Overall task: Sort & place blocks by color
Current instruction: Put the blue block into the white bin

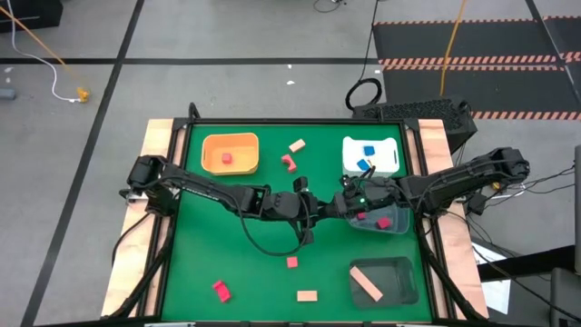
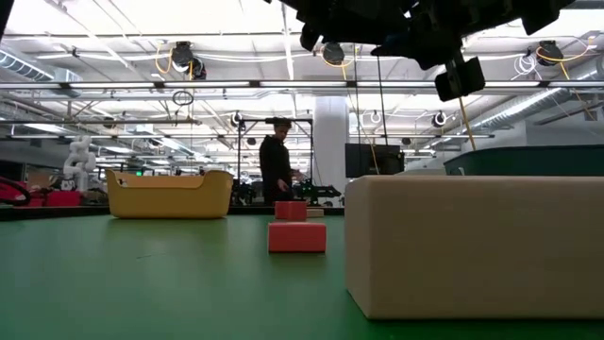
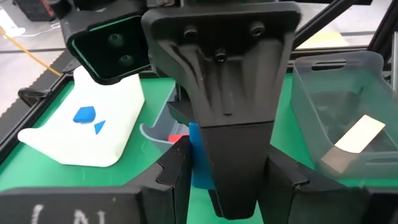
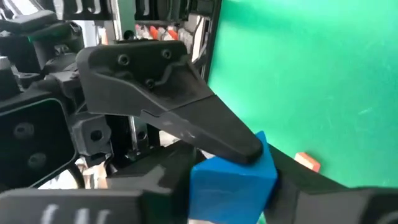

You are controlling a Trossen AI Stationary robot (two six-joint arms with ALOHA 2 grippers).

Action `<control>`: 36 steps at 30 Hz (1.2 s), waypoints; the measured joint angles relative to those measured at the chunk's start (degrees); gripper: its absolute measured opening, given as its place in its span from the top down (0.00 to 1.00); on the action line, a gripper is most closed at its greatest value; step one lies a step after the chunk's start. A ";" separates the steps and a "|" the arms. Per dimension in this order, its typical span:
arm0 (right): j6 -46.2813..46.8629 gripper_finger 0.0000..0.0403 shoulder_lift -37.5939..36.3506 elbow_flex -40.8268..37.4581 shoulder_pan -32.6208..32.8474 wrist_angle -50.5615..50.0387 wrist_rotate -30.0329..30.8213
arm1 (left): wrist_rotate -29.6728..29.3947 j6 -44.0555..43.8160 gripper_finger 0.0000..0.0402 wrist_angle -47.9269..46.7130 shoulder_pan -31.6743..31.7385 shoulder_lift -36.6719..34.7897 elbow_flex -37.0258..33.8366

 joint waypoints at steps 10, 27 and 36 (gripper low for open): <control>1.44 0.73 -0.02 0.00 -0.03 0.03 -2.12 | 0.25 -1.64 0.66 0.25 -0.22 0.00 0.00; 0.14 0.76 -0.36 0.07 0.03 0.07 -4.98 | 0.40 -12.54 0.10 -0.42 -0.21 0.07 -0.11; -4.33 0.76 -4.87 0.02 -4.01 -10.40 -4.13 | 0.40 -14.53 0.09 -3.34 -0.63 0.07 -0.11</control>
